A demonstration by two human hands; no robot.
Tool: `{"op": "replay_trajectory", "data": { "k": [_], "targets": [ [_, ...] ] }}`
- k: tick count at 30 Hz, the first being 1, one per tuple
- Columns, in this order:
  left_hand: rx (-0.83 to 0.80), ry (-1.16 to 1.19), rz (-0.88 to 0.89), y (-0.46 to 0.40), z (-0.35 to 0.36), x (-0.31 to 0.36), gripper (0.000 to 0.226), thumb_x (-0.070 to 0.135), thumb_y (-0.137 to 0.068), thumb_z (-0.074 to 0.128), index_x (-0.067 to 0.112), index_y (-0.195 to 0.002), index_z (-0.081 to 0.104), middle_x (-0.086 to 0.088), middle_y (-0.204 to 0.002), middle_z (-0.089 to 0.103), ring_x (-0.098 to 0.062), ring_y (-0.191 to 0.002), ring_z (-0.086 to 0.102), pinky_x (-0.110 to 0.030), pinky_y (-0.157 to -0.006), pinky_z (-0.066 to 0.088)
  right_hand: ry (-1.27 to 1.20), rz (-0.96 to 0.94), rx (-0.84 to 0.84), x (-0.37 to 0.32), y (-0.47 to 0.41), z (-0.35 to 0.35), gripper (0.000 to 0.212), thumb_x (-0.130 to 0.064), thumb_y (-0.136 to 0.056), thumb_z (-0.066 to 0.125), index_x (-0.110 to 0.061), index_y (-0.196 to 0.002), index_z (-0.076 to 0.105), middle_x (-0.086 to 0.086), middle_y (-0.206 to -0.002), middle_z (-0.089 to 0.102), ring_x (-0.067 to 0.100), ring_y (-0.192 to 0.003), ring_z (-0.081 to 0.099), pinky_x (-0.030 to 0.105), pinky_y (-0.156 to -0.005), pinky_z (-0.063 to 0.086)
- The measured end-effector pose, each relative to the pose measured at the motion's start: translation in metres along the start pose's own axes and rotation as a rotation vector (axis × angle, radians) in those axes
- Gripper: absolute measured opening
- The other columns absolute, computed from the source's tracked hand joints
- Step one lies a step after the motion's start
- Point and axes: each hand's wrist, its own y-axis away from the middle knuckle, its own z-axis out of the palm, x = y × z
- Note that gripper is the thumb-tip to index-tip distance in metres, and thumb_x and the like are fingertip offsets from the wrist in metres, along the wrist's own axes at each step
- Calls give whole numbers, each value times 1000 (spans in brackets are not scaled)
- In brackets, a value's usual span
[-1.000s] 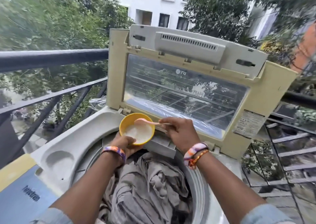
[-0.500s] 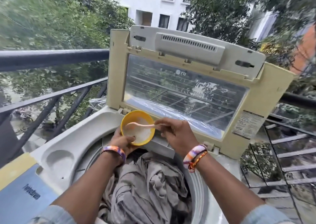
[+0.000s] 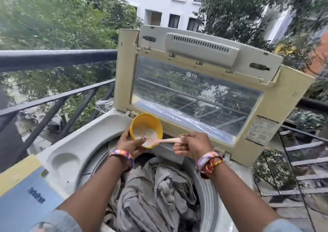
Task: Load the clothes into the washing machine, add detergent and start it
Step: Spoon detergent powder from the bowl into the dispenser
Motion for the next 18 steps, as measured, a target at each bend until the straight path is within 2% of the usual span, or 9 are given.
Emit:
{"op": "replay_trajectory", "data": {
  "k": [3, 7, 14, 18],
  "targets": [
    [-45, 13, 3, 1, 0, 1, 62, -22, -82, 47, 4, -138, 36, -25, -123, 49, -35, -88, 57, -49, -52, 54, -143, 151, -53, 6, 2, 1, 28, 3, -96, 34, 3, -72, 47, 9, -31, 54, 13, -26, 54, 21, -30, 47],
    [-67, 10, 6, 1, -1, 0, 63, -20, -82, 49, 5, -138, 36, -26, -128, 48, -32, -87, 58, -41, -53, 59, -333, 249, -101, 21, -2, 5, 29, 2, -97, 33, 6, -72, 48, 14, -37, 58, 16, -31, 59, 22, -33, 48],
    [-57, 13, -5, 3, -2, -4, 58, -18, -83, 50, 3, -135, 40, -23, -120, 52, -30, -86, 59, -44, -56, 57, -504, 287, -106, 36, -11, 6, 25, 0, -98, 34, 6, -78, 48, 19, -40, 59, 19, -33, 60, 24, -32, 48],
    [-35, 30, -8, 4, -1, -2, 57, -16, -84, 49, 2, -137, 38, -27, -133, 48, -32, -89, 58, -42, -51, 57, -523, 275, -93, 35, -14, 2, 25, 0, -98, 34, 7, -78, 49, 19, -40, 60, 20, -33, 60, 24, -32, 48]
  ]
}}
